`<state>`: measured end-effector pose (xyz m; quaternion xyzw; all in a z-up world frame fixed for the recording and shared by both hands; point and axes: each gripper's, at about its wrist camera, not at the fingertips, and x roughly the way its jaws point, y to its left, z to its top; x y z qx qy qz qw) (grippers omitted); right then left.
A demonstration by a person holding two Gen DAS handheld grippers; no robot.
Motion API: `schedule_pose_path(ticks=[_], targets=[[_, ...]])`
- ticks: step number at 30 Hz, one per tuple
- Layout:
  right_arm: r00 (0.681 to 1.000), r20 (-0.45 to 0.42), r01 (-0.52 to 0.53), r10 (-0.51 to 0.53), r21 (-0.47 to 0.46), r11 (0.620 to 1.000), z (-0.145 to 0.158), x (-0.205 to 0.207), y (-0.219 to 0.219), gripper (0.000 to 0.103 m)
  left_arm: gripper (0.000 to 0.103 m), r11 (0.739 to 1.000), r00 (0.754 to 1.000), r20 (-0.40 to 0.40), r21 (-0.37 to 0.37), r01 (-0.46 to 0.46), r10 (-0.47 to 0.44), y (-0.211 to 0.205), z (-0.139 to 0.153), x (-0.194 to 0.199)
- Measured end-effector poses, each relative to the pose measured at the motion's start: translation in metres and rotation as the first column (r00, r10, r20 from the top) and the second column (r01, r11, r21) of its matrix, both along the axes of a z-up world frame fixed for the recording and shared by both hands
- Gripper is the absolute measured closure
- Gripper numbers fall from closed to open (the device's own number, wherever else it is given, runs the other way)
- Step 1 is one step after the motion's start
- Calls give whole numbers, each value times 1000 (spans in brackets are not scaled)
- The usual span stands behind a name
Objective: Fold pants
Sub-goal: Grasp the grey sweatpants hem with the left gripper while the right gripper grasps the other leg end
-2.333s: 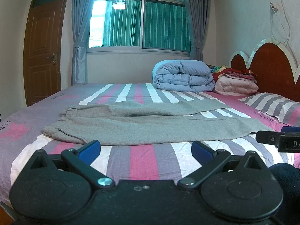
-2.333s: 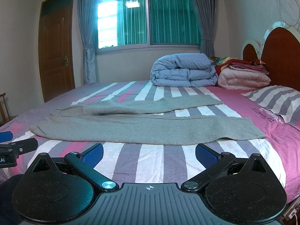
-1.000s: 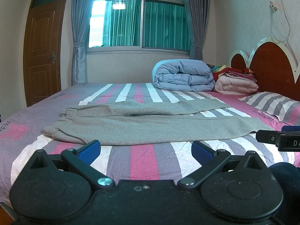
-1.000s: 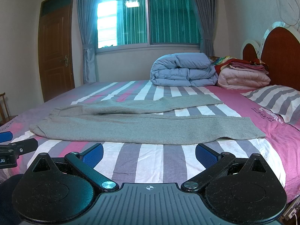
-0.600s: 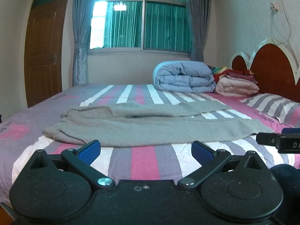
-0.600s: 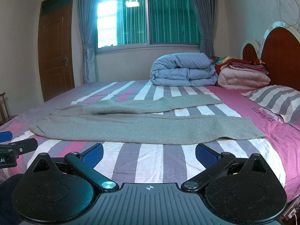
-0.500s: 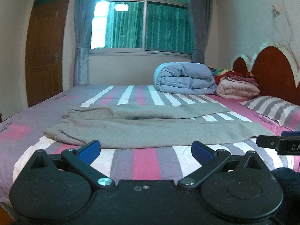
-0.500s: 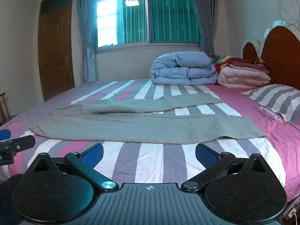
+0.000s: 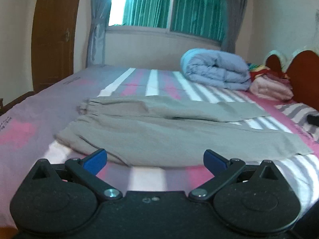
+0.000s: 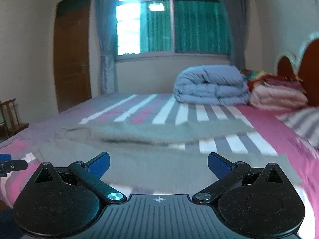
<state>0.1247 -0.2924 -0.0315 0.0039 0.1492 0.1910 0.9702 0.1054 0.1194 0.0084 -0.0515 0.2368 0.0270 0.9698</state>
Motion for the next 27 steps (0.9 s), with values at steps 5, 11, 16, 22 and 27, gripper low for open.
schedule_pose_path(ticks=[5,11,16,22,27], targets=[[996,16,-89,90,-38,995,22,80,19,0,6,999,997,-82,48,-1,5,73,6,80],[986,-53,-159,156,-66,985,27,213,86,0,11,988,989,-117,136,-78,94,162,6,200],[972,-98,-228,212,-196,954,6,316,161,0,29,997,982,-186,78,-7,21,204,-19,282],[930,-171,-355,324,-202,913,-34,402,212,28,35,999,959,-283,27,19,-11,242,-59,355],[882,-230,-451,411,-163,877,-58,458,239,31,35,995,943,-315,-17,103,-103,254,-74,382]])
